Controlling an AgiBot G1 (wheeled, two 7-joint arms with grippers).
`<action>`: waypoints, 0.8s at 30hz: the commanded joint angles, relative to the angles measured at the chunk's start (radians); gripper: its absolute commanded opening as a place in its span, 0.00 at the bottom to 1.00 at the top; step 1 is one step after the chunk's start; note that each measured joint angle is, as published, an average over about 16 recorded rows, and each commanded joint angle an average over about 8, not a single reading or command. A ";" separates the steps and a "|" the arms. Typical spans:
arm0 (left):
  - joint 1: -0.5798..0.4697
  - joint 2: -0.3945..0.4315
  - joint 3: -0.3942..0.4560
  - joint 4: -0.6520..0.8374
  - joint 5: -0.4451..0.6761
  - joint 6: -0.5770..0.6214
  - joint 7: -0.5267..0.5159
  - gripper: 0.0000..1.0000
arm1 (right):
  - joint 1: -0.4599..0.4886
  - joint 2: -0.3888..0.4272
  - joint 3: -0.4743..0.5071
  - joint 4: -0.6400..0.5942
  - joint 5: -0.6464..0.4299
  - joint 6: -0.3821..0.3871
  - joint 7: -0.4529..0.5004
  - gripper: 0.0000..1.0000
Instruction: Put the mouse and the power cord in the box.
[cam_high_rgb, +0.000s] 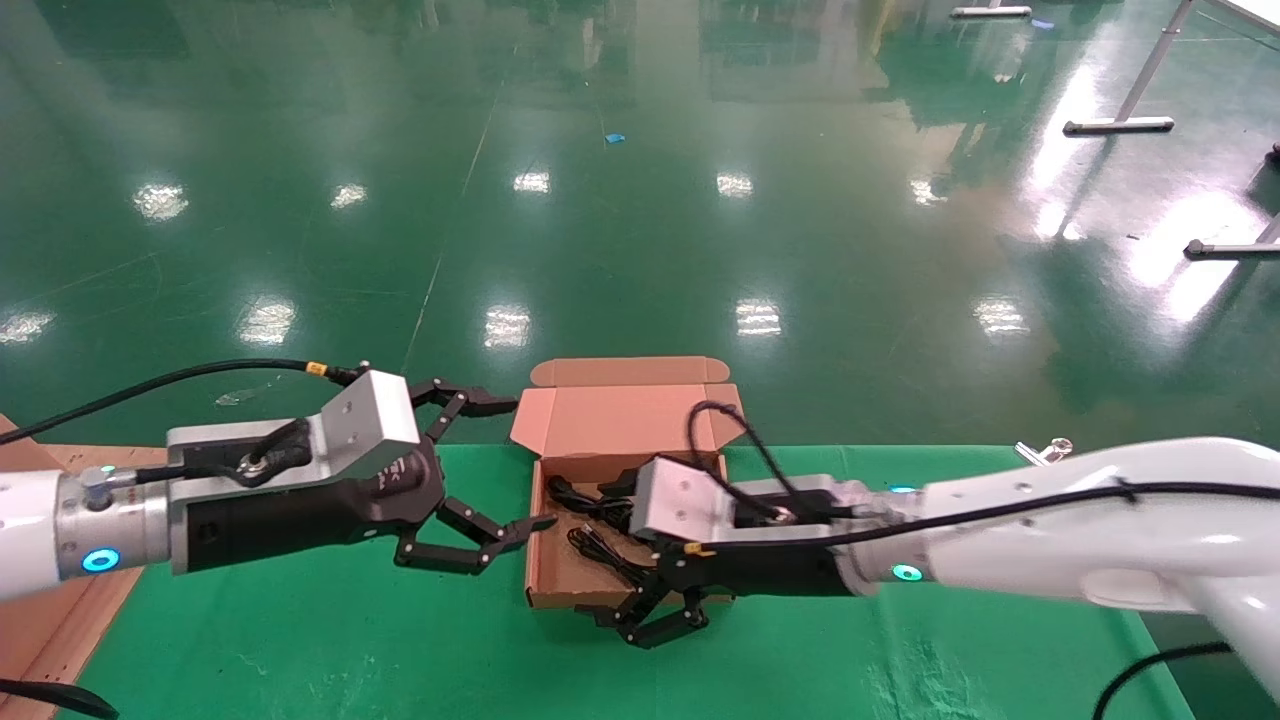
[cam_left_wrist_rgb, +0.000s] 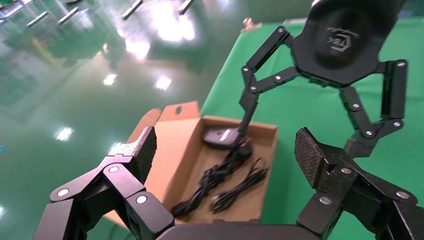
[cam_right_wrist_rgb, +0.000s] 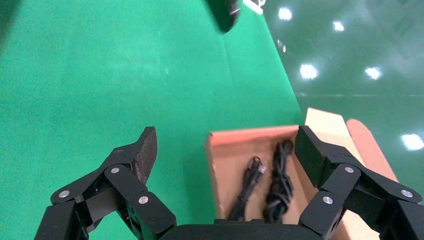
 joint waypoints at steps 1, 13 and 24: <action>0.016 -0.005 -0.027 -0.010 -0.010 0.025 -0.014 1.00 | -0.021 0.025 0.035 0.022 0.022 -0.025 0.015 1.00; 0.112 -0.039 -0.195 -0.071 -0.073 0.179 -0.099 1.00 | -0.147 0.177 0.245 0.154 0.157 -0.176 0.106 1.00; 0.200 -0.069 -0.348 -0.127 -0.131 0.320 -0.178 1.00 | -0.262 0.317 0.438 0.275 0.281 -0.314 0.189 1.00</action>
